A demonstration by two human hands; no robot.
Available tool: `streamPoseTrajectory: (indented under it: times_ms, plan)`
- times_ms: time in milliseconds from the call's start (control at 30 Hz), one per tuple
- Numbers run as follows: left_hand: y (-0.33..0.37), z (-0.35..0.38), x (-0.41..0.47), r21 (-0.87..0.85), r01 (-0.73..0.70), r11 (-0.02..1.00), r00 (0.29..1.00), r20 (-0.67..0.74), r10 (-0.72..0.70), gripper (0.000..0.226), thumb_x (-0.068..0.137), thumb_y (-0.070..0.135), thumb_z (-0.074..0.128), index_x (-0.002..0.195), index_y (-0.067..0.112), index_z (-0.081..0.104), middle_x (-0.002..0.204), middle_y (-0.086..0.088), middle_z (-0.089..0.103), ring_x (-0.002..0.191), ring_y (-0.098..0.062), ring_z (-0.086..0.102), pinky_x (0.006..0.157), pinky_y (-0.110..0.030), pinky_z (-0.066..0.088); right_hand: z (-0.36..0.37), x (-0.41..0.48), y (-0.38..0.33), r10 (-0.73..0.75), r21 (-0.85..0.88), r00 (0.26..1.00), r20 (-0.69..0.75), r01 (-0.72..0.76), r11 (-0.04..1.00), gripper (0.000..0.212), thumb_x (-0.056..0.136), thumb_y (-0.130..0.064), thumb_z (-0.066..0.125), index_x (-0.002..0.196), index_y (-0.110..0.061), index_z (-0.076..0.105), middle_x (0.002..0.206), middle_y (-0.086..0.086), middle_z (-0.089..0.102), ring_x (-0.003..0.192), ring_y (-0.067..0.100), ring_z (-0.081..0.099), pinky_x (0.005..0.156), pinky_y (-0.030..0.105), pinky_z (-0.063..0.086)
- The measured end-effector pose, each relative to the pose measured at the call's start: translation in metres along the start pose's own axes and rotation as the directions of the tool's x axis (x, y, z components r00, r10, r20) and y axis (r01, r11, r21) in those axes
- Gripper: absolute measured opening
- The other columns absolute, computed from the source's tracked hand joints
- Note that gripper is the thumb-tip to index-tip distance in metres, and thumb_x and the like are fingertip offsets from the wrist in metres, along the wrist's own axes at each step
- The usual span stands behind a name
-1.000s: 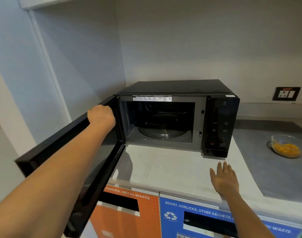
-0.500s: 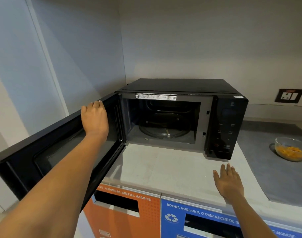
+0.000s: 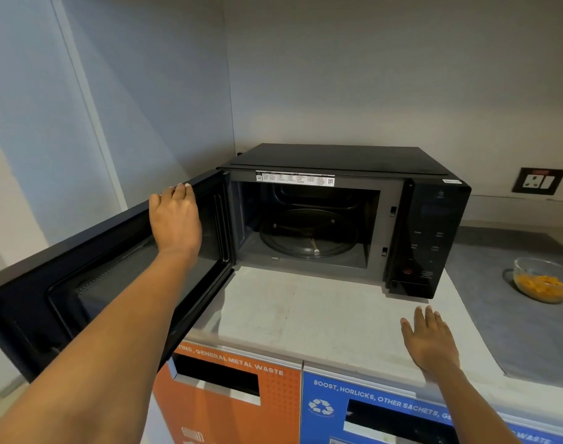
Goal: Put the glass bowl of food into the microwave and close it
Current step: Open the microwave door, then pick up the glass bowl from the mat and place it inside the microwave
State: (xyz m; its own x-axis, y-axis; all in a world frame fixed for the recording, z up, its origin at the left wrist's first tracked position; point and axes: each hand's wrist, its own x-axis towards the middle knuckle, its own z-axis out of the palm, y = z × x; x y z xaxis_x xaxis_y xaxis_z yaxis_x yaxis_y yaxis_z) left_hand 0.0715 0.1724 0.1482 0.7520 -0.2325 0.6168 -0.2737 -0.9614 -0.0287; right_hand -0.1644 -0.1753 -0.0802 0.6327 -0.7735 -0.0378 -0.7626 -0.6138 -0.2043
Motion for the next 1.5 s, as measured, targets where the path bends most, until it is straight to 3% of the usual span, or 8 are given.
streamPoseTrajectory:
  times_ms: [500,667,767,867,1067,1200,1367,1500]
  plan:
    - [0.013,0.020,0.003,-0.105,-0.046,0.993,0.997,-0.072,0.039,0.061,0.082,-0.002,0.059,0.140,-0.001,0.040,0.149,-0.017,0.040,0.138,-0.031,0.036,0.114,-0.045,0.024,-0.003,-0.003,-0.003,0.032,0.046,0.999,-0.014,-0.032,0.998,0.069,0.093,-0.055,0.014,0.149,-0.018,0.001,0.159,0.004,-0.007,0.147,0.025,-0.004,0.119,0.038,0.003]
    - [0.028,0.027,0.001,-0.233,-0.075,0.970,0.990,-0.136,0.044,0.051,0.090,0.005,0.053,0.140,0.002,0.043,0.150,-0.015,0.040,0.140,-0.029,0.035,0.117,-0.045,0.020,-0.004,-0.007,-0.004,0.081,0.283,0.987,-0.139,-0.039,0.958,0.058,0.095,-0.047,0.031,0.145,-0.018,0.026,0.155,0.004,0.025,0.142,0.027,0.025,0.114,0.041,0.023]
    - [0.043,0.032,-0.001,-0.366,-0.095,0.926,0.983,-0.184,0.028,0.046,0.091,0.006,0.049,0.137,0.002,0.048,0.145,-0.014,0.048,0.137,-0.027,0.041,0.114,-0.044,0.027,-0.011,-0.014,-0.005,0.205,0.563,0.953,-0.223,-0.046,0.825,0.046,0.095,-0.038,0.038,0.136,-0.016,0.042,0.142,0.010,0.045,0.127,0.032,0.046,0.106,0.044,0.037]
    - [0.069,0.034,-0.008,-0.526,-0.120,0.842,0.977,-0.214,0.006,0.043,0.093,0.006,0.048,0.135,0.003,0.051,0.139,-0.013,0.054,0.133,-0.025,0.048,0.112,-0.042,0.032,-0.026,-0.021,-0.006,0.304,0.680,0.891,-0.337,0.007,0.733,0.037,0.096,-0.031,0.042,0.130,-0.018,0.048,0.135,0.010,0.051,0.120,0.031,0.051,0.101,0.042,0.041]
    - [0.154,0.026,-0.040,-0.783,-0.214,0.584,0.974,-0.218,0.065,0.035,0.094,0.007,0.047,0.127,0.007,0.058,0.129,-0.008,0.062,0.121,-0.023,0.057,0.107,-0.037,0.036,-0.071,-0.016,0.026,0.347,0.698,0.791,-0.503,0.136,0.703,0.031,0.094,-0.022,0.047,0.124,-0.012,0.053,0.127,0.010,0.057,0.116,0.026,0.054,0.095,0.034,0.043]
    - [0.221,0.018,-0.068,-0.876,-0.281,0.392,0.958,-0.232,0.169,0.030,0.094,0.007,0.049,0.120,0.008,0.063,0.122,-0.007,0.066,0.114,-0.022,0.060,0.101,-0.037,0.045,-0.104,-0.004,0.067,0.350,0.701,0.758,-0.550,0.192,0.686,0.029,0.093,-0.016,0.051,0.121,-0.006,0.053,0.120,0.006,0.056,0.107,0.018,0.053,0.083,0.011,0.040]
    - [0.311,0.010,-0.095,-0.912,-0.348,0.219,0.900,-0.259,0.352,0.029,0.095,0.009,0.048,0.120,0.012,0.064,0.121,-0.002,0.066,0.115,-0.015,0.058,0.100,-0.028,0.042,-0.129,0.031,0.135,0.311,0.684,0.802,-0.510,0.158,0.713,0.043,0.081,-0.020,0.062,0.120,-0.004,0.054,0.118,0.019,0.059,0.107,0.030,0.057,0.080,0.015,0.042]
    - [0.391,0.010,-0.114,-0.894,-0.417,0.162,0.825,-0.298,0.480,0.031,0.094,0.014,0.046,0.119,0.012,0.065,0.120,-0.002,0.067,0.114,-0.014,0.058,0.100,-0.022,0.036,-0.141,0.061,0.181,0.295,0.646,0.824,-0.484,0.109,0.756,0.065,0.071,-0.027,0.068,0.129,-0.003,0.048,0.129,0.023,0.050,0.120,0.034,0.047,0.097,0.033,0.036]
